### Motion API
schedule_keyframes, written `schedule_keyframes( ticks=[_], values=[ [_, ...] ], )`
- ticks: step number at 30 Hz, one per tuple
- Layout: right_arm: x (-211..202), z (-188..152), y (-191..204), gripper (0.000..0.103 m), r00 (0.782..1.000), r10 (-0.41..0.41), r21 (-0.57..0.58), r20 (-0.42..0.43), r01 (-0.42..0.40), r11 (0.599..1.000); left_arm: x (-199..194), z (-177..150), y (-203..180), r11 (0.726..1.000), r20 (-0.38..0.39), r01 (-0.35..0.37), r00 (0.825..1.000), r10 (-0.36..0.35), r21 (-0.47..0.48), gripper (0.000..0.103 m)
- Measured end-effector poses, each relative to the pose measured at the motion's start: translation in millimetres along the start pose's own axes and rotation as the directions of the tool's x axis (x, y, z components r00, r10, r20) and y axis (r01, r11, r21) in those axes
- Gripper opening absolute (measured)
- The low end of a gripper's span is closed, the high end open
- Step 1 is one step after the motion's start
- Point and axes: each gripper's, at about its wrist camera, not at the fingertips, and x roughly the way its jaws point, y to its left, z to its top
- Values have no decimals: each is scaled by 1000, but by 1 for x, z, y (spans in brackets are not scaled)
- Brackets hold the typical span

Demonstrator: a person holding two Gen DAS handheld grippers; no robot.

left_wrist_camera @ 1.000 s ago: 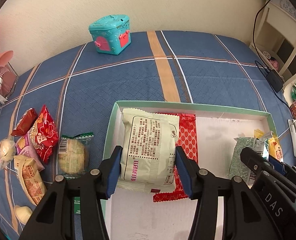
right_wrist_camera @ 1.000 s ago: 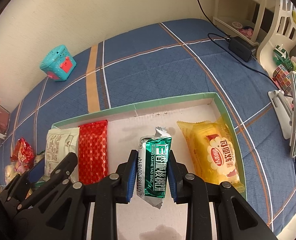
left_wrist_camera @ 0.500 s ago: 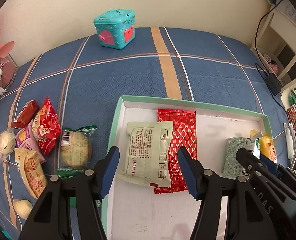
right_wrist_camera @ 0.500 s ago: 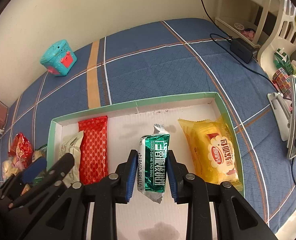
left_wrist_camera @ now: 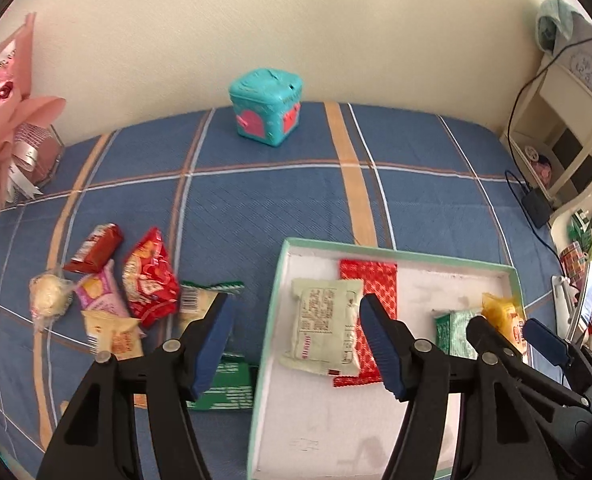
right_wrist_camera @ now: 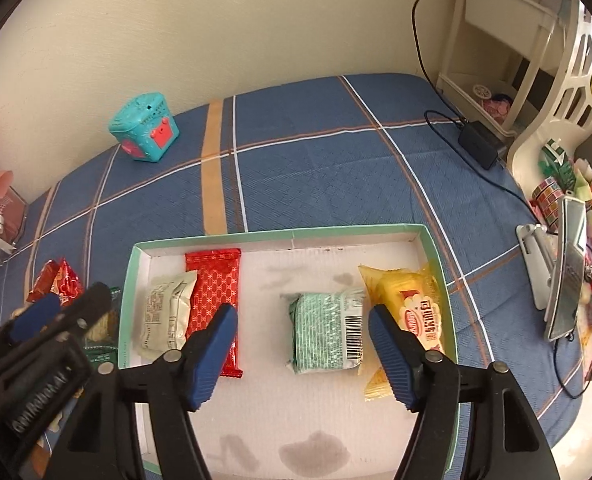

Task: Organize snacks
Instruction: 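Open both tools and withdraw from the tray, then move both open tools away from the tray toward the snack pile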

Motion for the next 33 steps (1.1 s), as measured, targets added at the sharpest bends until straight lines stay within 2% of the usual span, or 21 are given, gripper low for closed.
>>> schedule_keyframes(
  ticks=[8, 18, 19, 20, 21, 25, 29, 33],
  values=[
    [-12, 1, 0, 87, 1000, -5, -5, 31, 5, 1000, -4, 0, 16, 999, 1, -40, 999, 40, -22, 70],
    [-5, -1, -1, 88, 1000, -15, 4, 3, 15, 1000, -2, 0, 28, 997, 1, -56, 998, 57, -48, 71],
    [-5, -1, -1, 88, 1000, -14, 4, 2, 14, 1000, -2, 0, 28, 997, 3, -61, 998, 61, -47, 75],
    [-4, -1, -1, 88, 1000, -14, 5, 0, 14, 1000, -2, -1, 29, 997, 8, -71, 997, 71, -43, 85],
    [-3, -2, -2, 88, 1000, -15, 5, -2, 15, 1000, -2, -1, 29, 996, 13, -76, 997, 77, -40, 88],
    [1, -3, -2, 92, 1000, -19, 7, -16, 20, 1000, -1, -1, 32, 995, 18, -86, 996, 87, -46, 89],
    [1, -3, -1, 103, 1000, -21, 5, -11, 22, 1000, 1, -2, 34, 993, 21, -103, 994, 104, -49, 94],
    [0, -3, -2, 103, 1000, -27, 4, 1, 27, 1000, 4, -2, 36, 993, 16, -108, 994, 109, -55, 94]
  ],
)
